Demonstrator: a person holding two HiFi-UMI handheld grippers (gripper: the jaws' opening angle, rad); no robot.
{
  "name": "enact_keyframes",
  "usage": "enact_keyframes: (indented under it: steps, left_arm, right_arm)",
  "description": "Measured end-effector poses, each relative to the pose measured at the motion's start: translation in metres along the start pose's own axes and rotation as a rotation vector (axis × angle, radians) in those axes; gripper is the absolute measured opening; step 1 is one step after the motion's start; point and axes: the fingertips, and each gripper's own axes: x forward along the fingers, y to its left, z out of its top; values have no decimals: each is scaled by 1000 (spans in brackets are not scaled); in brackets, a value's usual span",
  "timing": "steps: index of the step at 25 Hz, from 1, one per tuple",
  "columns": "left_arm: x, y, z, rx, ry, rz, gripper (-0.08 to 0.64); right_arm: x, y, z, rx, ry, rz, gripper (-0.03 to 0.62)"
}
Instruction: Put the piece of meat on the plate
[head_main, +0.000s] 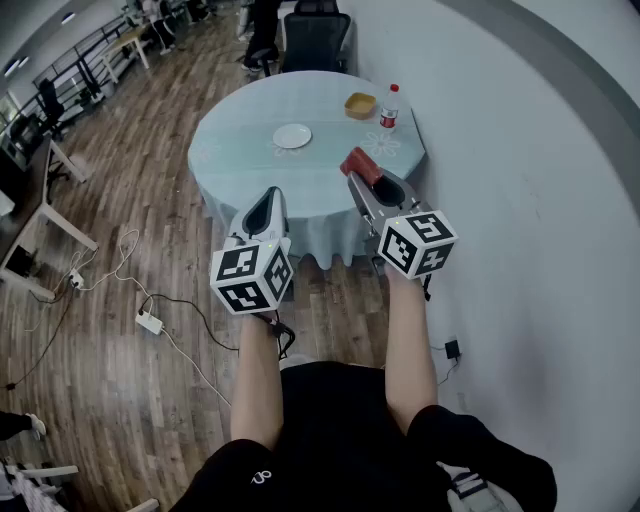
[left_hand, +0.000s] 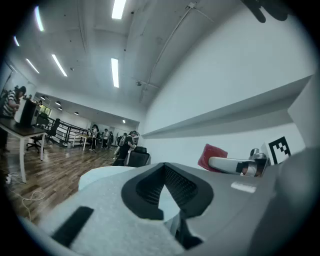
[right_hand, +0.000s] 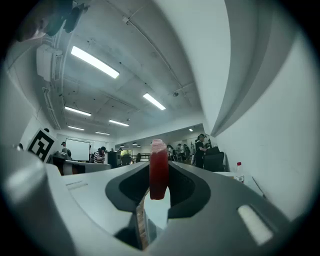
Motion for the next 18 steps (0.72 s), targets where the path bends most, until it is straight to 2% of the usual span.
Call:
enact_keyframes:
  steps: [12, 18]
  left_arm:
    - [15, -10, -12, 10, 28, -3, -6]
    - [11, 2, -8, 27, 39, 18, -6]
  right_arm:
    - [-1, -18, -10, 28, 9, -3, 103]
    - [9, -19, -9, 66, 1, 4, 103]
